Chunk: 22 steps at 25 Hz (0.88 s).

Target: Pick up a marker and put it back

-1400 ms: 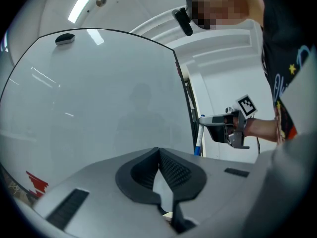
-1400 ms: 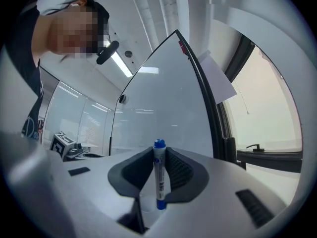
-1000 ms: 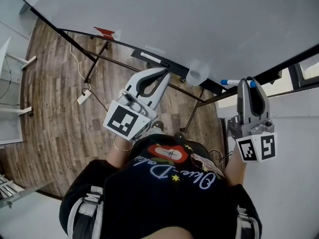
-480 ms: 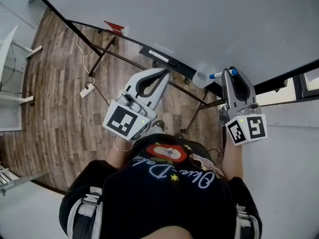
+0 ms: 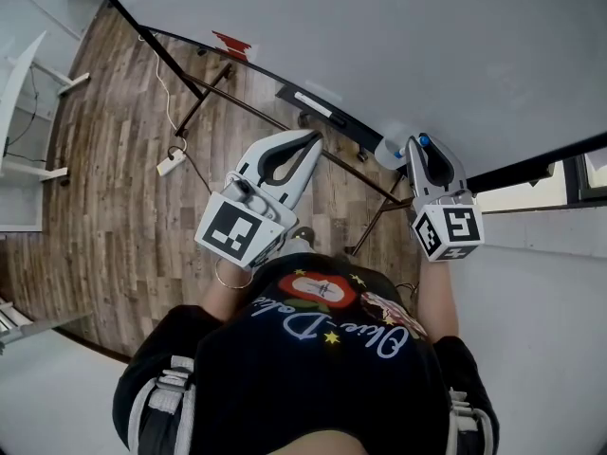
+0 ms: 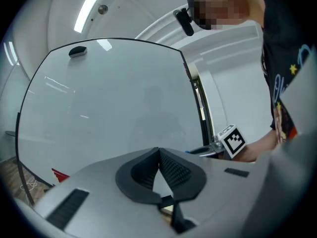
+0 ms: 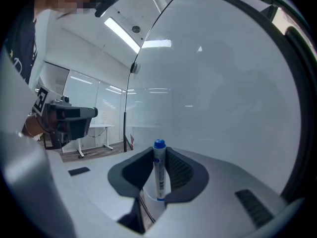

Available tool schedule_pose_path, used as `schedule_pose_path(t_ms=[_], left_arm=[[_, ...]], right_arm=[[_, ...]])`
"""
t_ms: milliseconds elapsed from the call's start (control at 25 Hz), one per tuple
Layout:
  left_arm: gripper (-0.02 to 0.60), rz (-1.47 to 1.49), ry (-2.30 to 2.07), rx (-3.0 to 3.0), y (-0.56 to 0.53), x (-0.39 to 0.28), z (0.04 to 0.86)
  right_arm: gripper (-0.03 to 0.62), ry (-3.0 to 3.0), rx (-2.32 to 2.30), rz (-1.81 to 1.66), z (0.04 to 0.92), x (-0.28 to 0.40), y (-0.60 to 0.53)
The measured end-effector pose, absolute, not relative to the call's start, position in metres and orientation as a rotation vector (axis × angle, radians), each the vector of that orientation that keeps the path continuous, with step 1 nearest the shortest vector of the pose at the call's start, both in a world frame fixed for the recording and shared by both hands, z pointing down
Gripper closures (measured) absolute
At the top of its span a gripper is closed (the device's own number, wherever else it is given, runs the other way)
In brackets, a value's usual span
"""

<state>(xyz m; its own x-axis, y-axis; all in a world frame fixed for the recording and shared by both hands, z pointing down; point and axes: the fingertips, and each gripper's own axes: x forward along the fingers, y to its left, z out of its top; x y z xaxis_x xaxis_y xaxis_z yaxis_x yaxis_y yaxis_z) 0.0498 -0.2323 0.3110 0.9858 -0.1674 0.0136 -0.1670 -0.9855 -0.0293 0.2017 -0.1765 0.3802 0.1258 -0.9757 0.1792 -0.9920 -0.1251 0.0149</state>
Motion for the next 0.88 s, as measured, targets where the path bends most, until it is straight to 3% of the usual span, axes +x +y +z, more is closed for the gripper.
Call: schedule_pose_path(t_ms=[880], left_arm=[[0.578, -0.047, 0.25, -3.098, -0.231, 0.056, 0.312]], right_arm=[[0.507, -1.924, 2.149, 0.228, 0.423, 0.197, -0.186]])
